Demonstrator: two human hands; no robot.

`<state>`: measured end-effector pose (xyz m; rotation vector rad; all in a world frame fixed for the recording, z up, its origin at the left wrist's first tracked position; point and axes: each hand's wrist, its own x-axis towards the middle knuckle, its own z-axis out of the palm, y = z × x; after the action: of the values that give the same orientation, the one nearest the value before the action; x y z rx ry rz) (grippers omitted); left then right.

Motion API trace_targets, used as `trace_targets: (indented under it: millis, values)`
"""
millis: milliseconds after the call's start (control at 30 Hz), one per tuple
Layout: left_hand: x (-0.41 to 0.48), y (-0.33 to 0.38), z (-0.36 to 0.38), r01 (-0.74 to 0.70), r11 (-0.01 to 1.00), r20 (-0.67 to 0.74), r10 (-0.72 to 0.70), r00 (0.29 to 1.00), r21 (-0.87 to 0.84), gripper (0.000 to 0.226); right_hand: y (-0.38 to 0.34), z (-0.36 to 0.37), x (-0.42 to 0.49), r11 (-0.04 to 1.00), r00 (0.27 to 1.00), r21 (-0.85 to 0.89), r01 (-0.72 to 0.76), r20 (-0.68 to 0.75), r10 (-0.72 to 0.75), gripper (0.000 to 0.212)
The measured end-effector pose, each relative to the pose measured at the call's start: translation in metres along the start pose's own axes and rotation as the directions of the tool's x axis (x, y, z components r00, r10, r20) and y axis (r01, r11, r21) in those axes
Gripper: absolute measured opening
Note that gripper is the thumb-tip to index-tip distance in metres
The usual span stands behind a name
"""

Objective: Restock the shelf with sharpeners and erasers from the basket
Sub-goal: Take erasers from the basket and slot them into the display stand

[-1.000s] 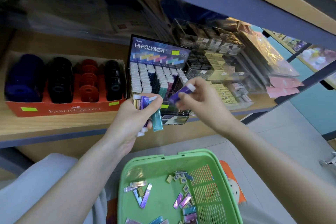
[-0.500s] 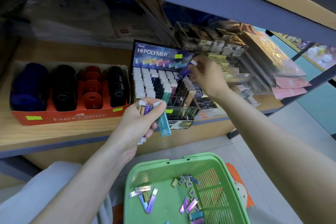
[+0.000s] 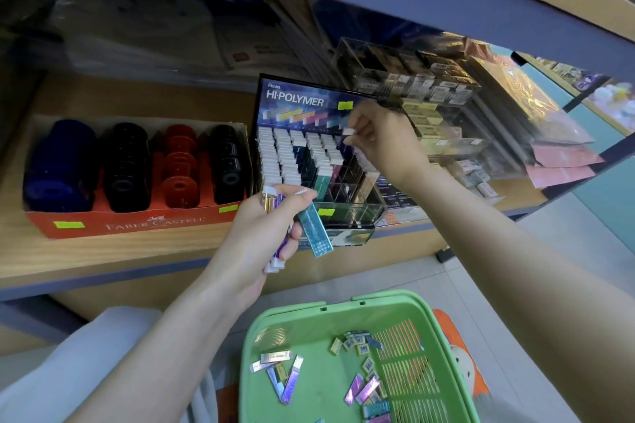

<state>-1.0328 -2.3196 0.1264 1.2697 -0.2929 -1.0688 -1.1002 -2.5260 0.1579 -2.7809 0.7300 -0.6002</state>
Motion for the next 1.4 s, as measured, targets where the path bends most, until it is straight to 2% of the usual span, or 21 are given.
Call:
trace_targets:
  millis: [100,200,333,467,533,633,833,900,1000,1067,1133,1167,1267,1400]
  values:
    - [-0.001,0.000,-0.001,0.001,1.000,0.012,-0.001,1.000,0.008,0.011,-0.002,-0.003,0.004,0.999,1.000,0.033,0.023,0.010,-0.024,0.015]
    - [0.000,0.001,-0.002,-0.008,1.000,0.011,0.008,1.000,-0.022,0.007,0.000,-0.005,0.003,0.998,1.000,0.065,-0.026,0.002,0.025,0.020]
    - [0.000,0.001,-0.002,-0.020,0.999,0.023,0.021,1.000,-0.036,0.007,0.006,-0.002,-0.001,0.997,0.996,-0.022,-0.074,0.054,0.076,0.013]
    - [0.000,0.000,-0.002,-0.025,0.999,0.027,0.026,0.999,-0.042,0.010,0.002,0.003,-0.002,0.984,0.994,-0.179,0.017,0.110,0.003,0.011]
    - [0.001,-0.001,-0.002,-0.032,0.999,0.028,0.034,0.999,-0.041,0.009,0.000,0.002,-0.003,0.969,0.992,-0.246,0.014,0.122,0.017,0.015]
    - [0.003,-0.001,-0.002,-0.065,0.998,0.036,0.065,0.997,-0.023,0.008,-0.003,0.000,-0.007,0.957,0.993,-0.289,-0.018,0.106,0.051,0.019]
    - [0.003,-0.001,-0.002,-0.111,0.994,0.013,0.111,0.994,0.006,0.005,-0.012,-0.003,-0.017,0.951,0.990,-0.309,0.012,0.135,0.031,0.026]
    - [0.002,-0.001,0.000,-0.135,0.991,0.013,0.135,0.991,0.005,0.005,-0.018,-0.007,-0.024,0.971,0.993,-0.238,-0.009,0.113,0.037,0.026]
    - [0.000,-0.001,0.001,-0.167,0.986,-0.015,0.167,0.986,0.009,0.006,-0.041,-0.018,-0.043,0.990,0.991,0.061,-0.125,0.056,0.121,0.023]
    - [-0.001,-0.001,0.000,-0.180,0.984,-0.030,0.180,0.983,0.013,0.008,-0.060,-0.027,-0.061,0.948,0.972,0.243,-0.203,0.168,0.165,0.022]
    - [-0.002,-0.001,0.000,-0.192,0.981,-0.030,0.193,0.981,0.023,0.008,-0.075,-0.031,-0.079,0.891,0.942,0.373,-0.260,0.302,0.149,0.008]
    - [-0.003,-0.001,0.000,-0.196,0.980,-0.023,0.197,0.980,0.033,0.008,-0.080,-0.032,-0.085,0.866,0.931,0.414,-0.280,0.338,0.140,0.002]
    - [-0.007,-0.002,0.002,-0.209,0.974,0.038,0.207,0.978,0.086,0.008,-0.082,-0.029,-0.097,0.859,0.922,0.414,-0.302,0.355,0.153,0.015]
    - [-0.012,-0.004,0.003,-0.180,0.978,0.091,0.171,0.981,0.107,0.011,-0.079,-0.028,-0.102,0.839,0.879,0.397,-0.373,0.441,0.182,0.013]
